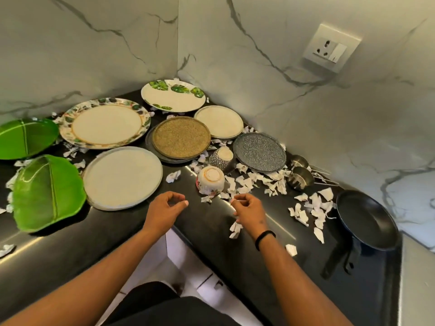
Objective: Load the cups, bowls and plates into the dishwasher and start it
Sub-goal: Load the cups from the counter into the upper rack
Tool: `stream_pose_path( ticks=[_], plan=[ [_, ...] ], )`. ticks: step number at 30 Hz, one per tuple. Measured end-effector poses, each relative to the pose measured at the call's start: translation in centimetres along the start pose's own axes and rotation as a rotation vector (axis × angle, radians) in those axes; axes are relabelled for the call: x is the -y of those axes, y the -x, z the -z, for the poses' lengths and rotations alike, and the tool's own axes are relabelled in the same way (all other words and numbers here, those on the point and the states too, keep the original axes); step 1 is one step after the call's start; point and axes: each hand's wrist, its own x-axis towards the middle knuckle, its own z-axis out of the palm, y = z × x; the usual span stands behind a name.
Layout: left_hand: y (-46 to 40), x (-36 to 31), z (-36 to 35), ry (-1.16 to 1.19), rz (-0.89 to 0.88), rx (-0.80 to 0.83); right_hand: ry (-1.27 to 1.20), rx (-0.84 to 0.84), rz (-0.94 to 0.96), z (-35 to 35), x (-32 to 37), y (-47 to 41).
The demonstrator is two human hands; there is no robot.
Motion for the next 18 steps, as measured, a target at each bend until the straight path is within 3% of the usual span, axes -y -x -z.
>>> stream_pose_path(
  ticks=[9,18],
  plan=[
    [-7.1,-1.6,-1.4,0.032,-0.102,0.084,0.043,-0.094,0.017,-2.6,2.7,-5.7],
    [-9.6,-0.9,-3.8,-0.207,-0.249,0.156,0.03,-0.044,-0.083,-5.3,4.5,-6.9]
  ],
)
